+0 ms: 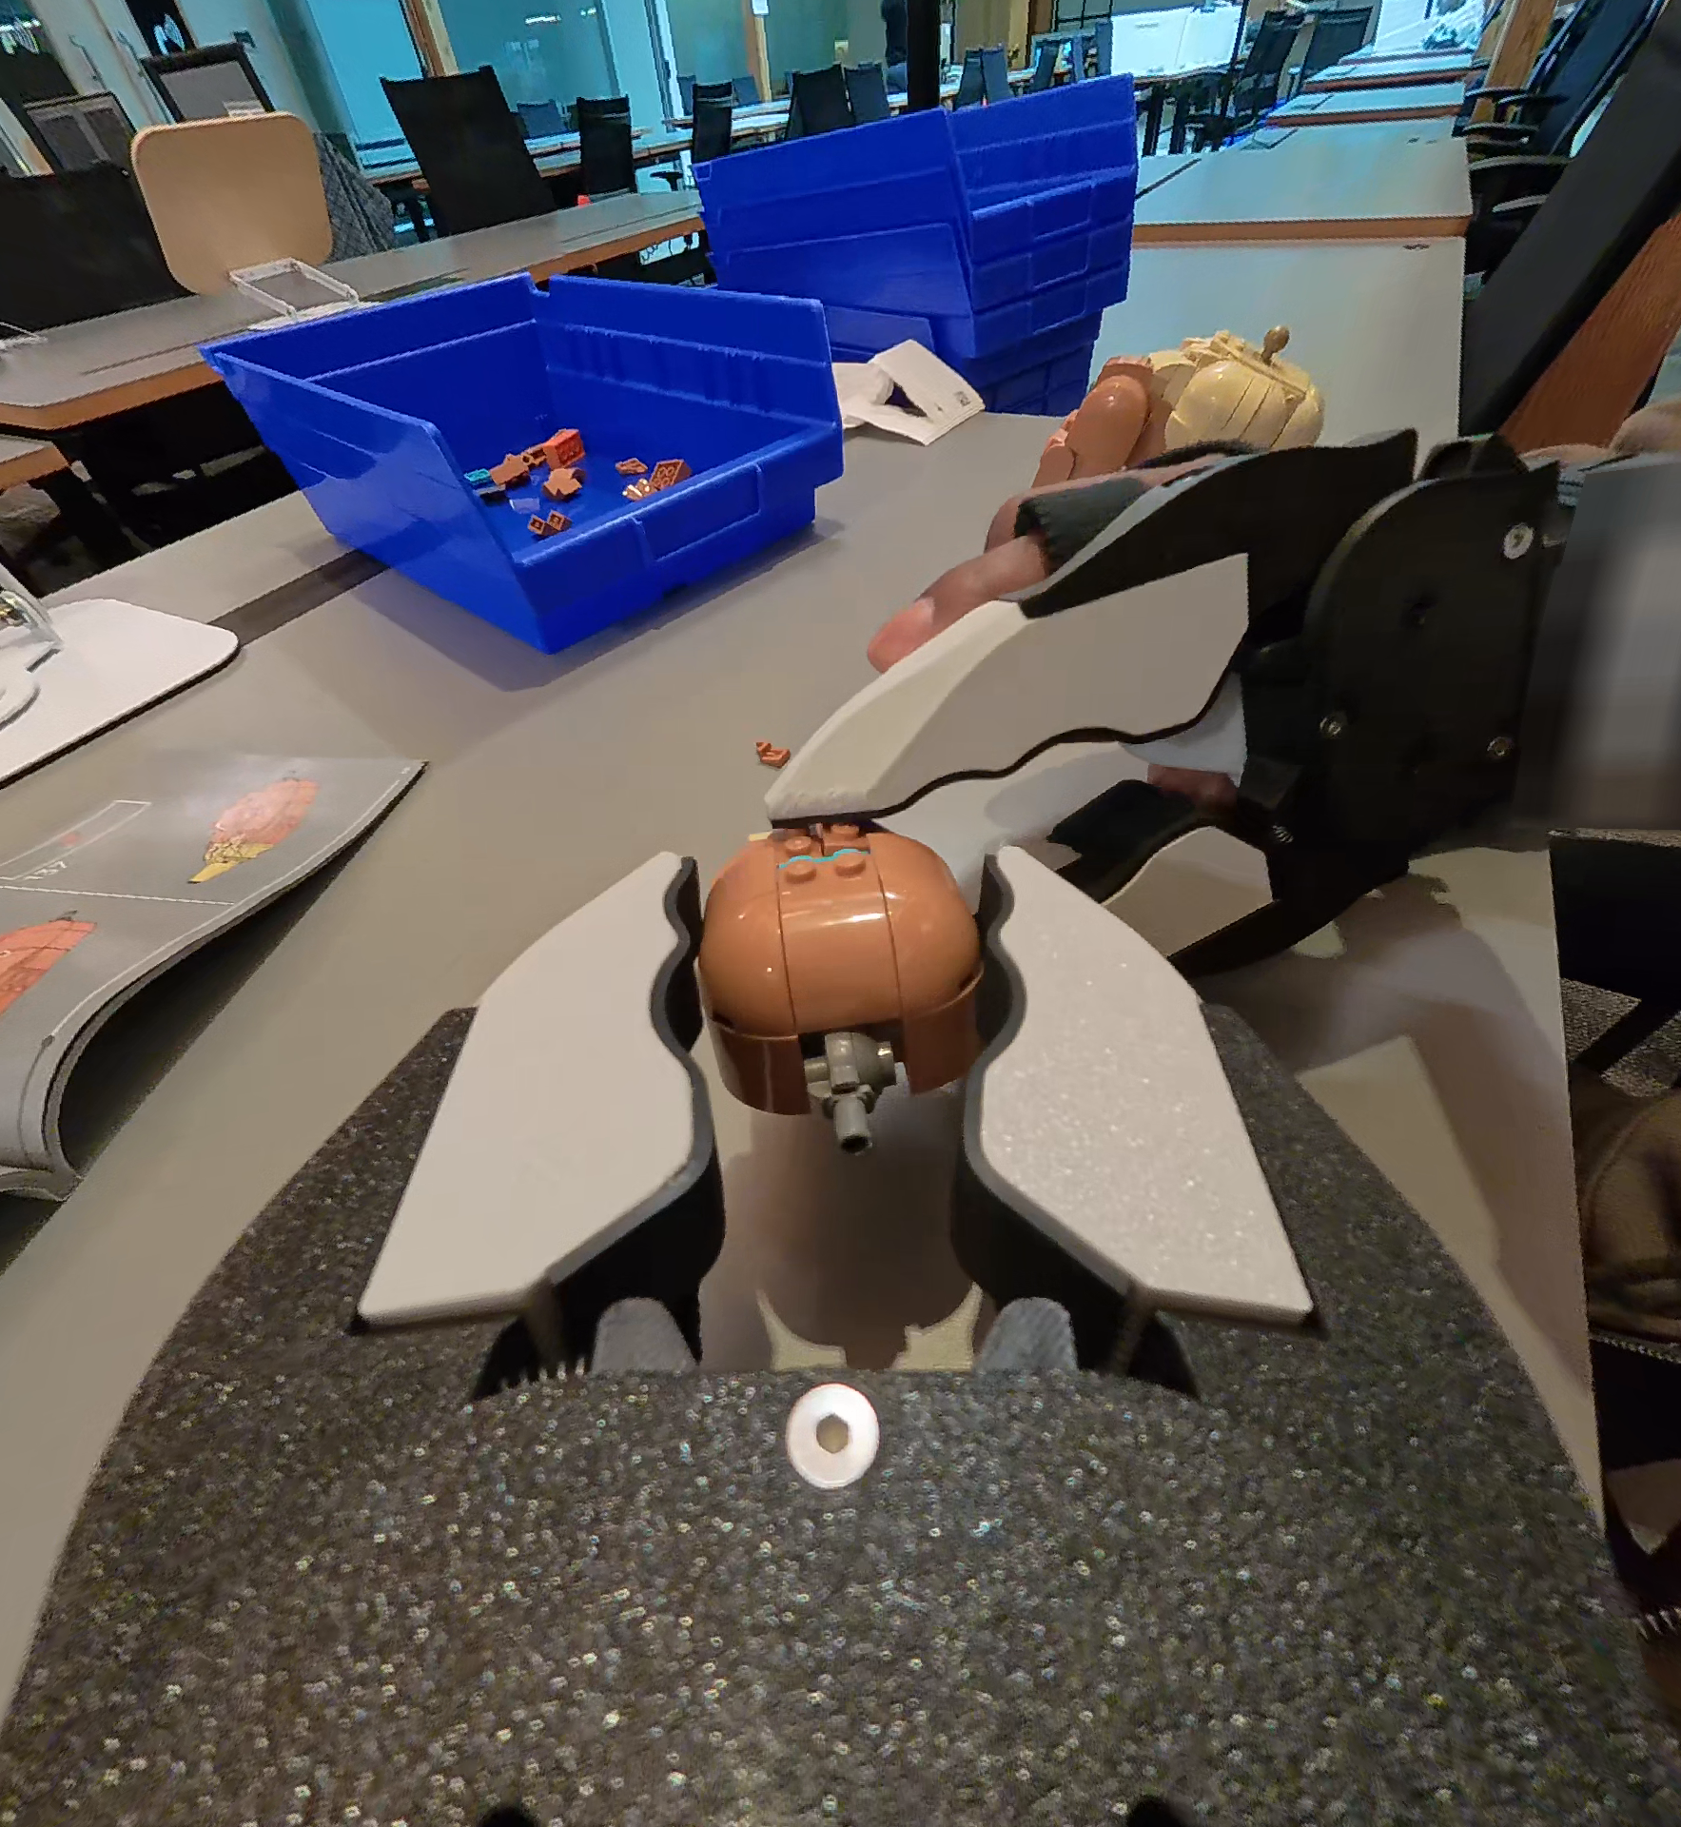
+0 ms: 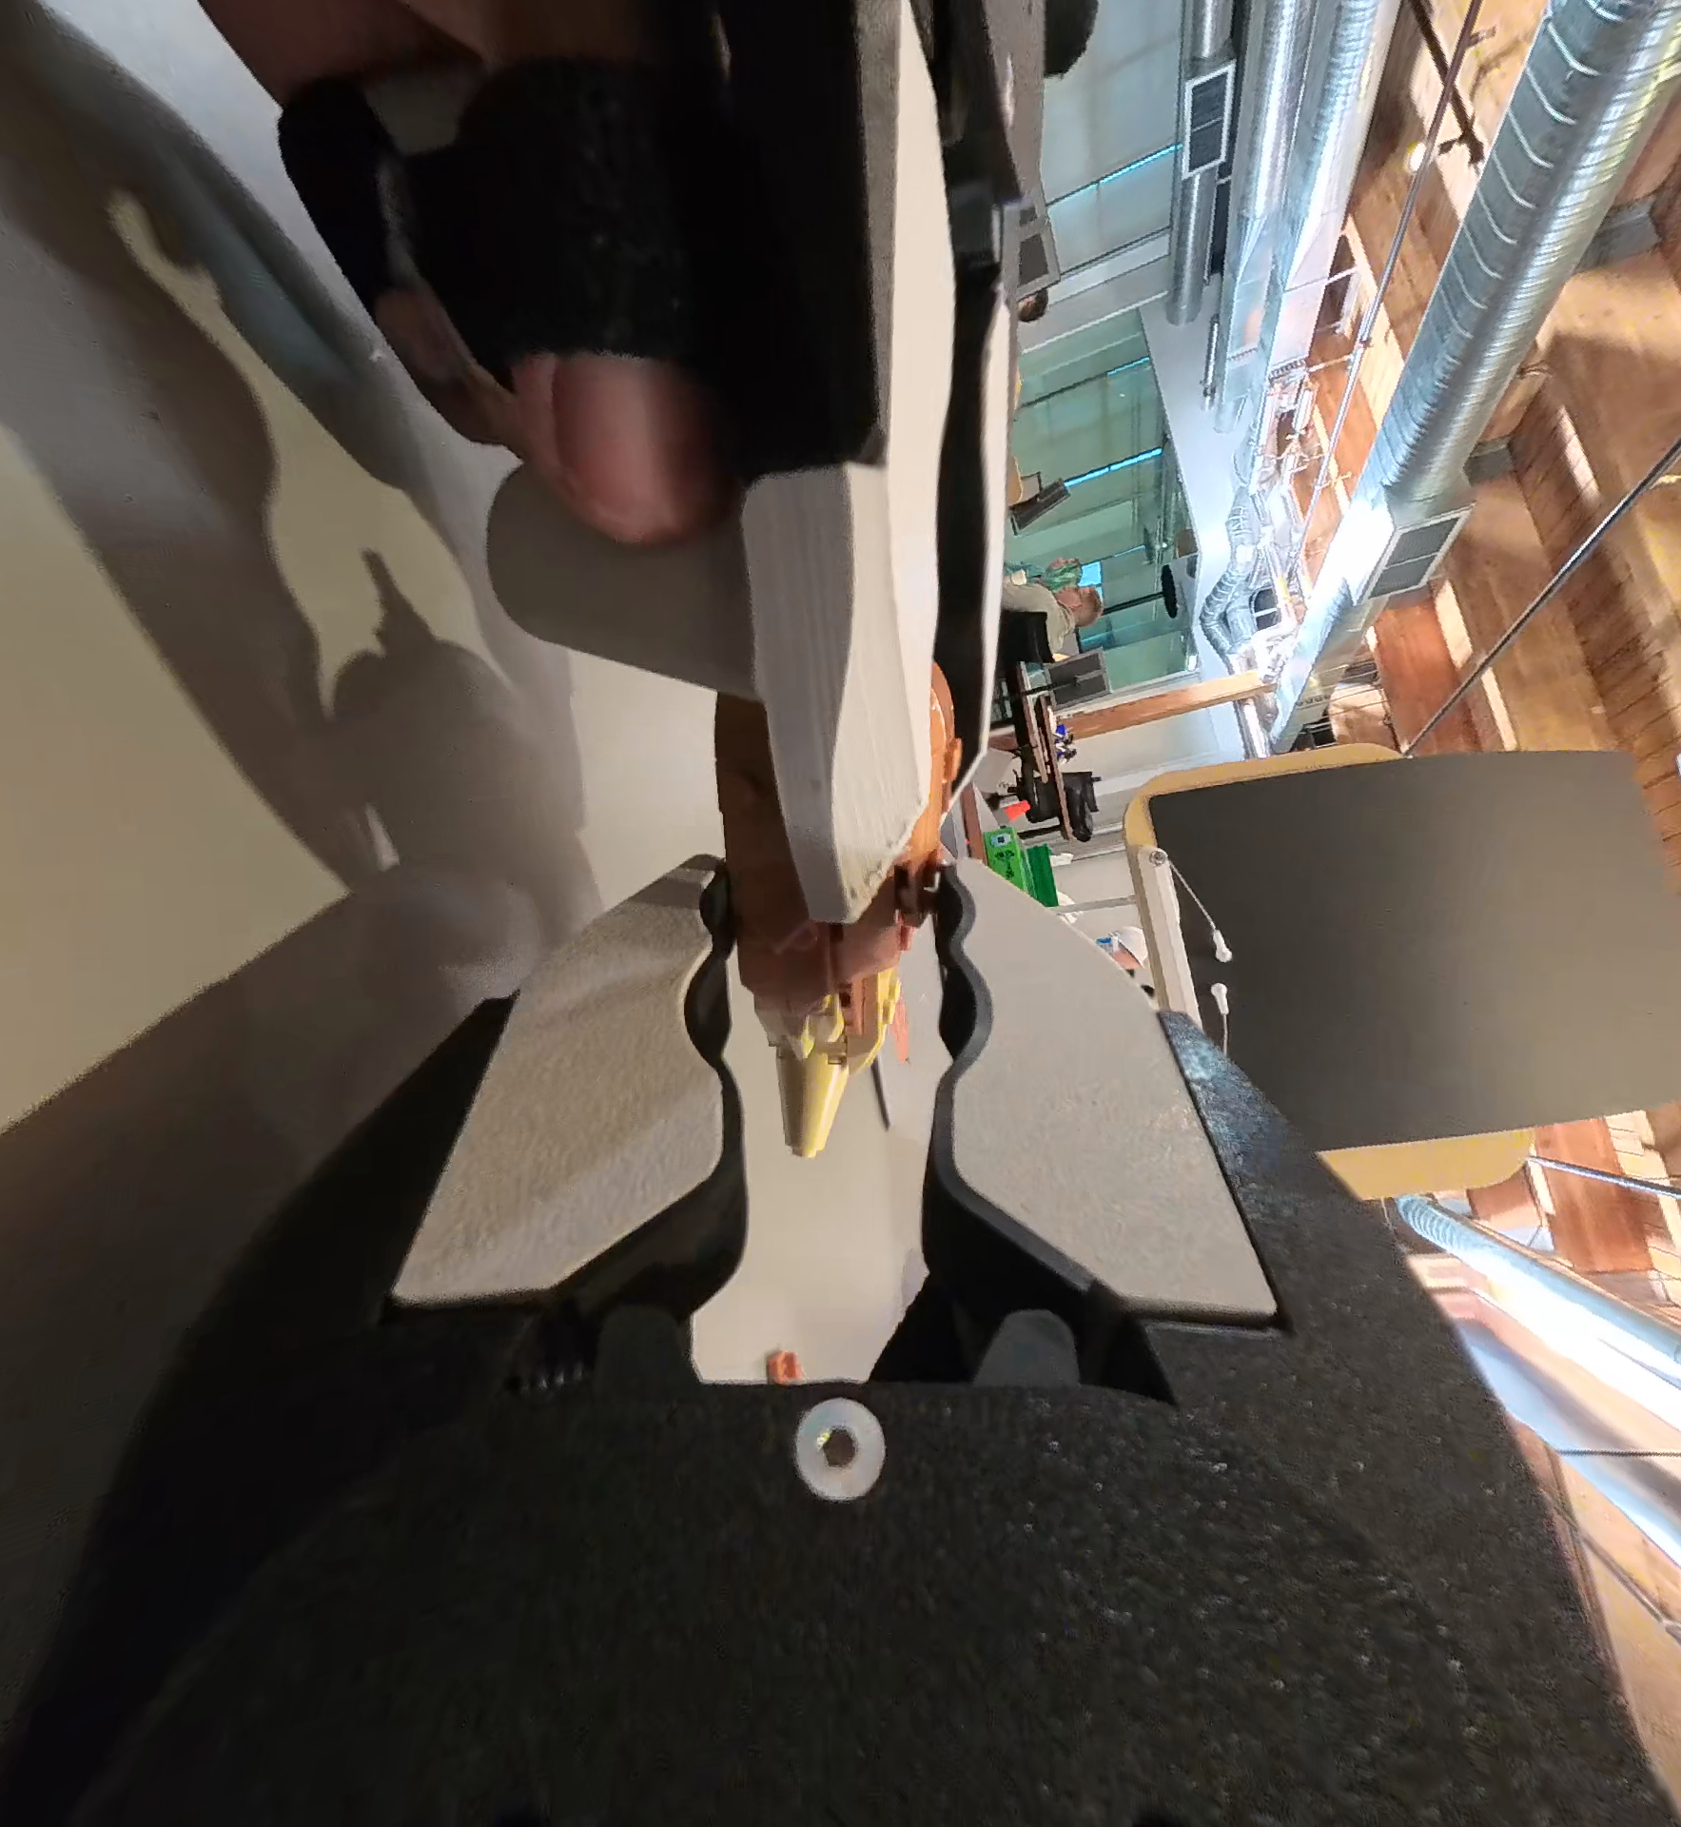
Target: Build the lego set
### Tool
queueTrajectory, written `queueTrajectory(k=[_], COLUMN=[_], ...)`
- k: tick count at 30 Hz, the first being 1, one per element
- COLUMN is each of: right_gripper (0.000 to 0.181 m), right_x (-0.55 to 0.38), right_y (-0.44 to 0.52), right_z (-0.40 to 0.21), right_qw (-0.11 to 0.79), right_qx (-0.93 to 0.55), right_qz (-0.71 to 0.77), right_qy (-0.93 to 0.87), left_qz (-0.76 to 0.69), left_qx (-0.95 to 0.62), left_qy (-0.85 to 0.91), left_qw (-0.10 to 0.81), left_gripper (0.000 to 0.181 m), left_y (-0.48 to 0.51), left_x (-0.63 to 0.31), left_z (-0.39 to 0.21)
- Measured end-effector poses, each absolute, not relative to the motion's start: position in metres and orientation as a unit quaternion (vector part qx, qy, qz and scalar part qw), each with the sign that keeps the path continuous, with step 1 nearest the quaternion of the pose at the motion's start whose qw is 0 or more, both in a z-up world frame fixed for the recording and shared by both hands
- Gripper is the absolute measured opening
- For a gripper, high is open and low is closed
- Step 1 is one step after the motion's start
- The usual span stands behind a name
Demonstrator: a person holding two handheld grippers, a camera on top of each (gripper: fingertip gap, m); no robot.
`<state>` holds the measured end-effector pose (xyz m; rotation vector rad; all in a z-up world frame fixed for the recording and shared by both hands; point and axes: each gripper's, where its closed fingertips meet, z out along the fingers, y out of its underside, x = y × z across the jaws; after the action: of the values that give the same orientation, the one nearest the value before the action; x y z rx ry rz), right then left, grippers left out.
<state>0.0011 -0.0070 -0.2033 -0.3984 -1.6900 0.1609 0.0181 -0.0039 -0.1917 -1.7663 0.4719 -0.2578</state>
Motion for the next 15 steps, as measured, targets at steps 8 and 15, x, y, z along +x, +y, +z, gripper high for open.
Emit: queueTrajectory(k=[8,15], right_gripper=[0.038,0.037], right_x=[0.0016,0.0029], right_y=[-0.0060,-0.0034], right_z=[-0.2017,-0.1992], right_qw=[0.643,0.642], right_qx=[-0.159,-0.158], right_qz=[0.056,0.046], right_qy=[-0.747,-0.749], left_qz=[-0.114,-0.110], left_qx=[-0.758,-0.758], left_qy=[0.205,0.206], left_qw=[0.608,0.609], left_gripper=[0.054,0.054], left_y=[-0.0032,-0.0017], left_x=[0.0185,0.0195], left_z=[-0.1893,-0.1862])
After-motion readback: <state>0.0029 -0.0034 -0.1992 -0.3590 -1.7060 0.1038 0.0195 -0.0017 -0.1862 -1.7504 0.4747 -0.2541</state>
